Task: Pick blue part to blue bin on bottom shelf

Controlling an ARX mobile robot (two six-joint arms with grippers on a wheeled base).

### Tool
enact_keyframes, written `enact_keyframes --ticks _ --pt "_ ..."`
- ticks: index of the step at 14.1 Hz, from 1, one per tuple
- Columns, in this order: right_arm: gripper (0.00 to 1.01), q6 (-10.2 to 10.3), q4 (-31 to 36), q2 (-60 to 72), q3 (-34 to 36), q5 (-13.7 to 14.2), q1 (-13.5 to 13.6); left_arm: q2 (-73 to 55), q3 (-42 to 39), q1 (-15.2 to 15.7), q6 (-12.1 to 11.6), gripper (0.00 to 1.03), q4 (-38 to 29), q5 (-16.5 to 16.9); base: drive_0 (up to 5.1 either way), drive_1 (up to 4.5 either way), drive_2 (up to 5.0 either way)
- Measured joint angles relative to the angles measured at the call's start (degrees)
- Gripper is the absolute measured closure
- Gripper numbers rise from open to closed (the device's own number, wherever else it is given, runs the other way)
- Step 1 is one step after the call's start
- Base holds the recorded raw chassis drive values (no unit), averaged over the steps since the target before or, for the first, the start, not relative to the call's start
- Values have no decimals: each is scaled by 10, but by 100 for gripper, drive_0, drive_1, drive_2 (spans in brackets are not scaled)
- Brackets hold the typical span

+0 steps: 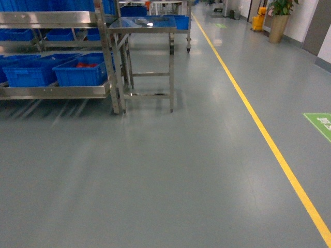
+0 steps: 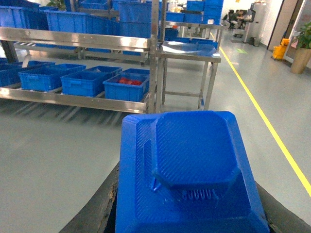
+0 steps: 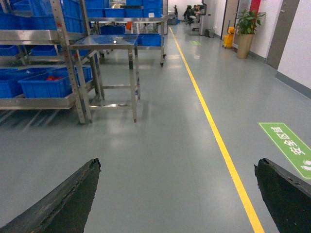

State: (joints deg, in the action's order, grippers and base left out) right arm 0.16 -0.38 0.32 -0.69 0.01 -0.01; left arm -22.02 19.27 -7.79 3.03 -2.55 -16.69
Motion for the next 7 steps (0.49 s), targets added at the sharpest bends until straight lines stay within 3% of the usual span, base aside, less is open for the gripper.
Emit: enact_keyframes --ticks 7 --pt "3 0 2 0 0 0 0 -1 0 0 0 59 -1 0 -8 395 -411"
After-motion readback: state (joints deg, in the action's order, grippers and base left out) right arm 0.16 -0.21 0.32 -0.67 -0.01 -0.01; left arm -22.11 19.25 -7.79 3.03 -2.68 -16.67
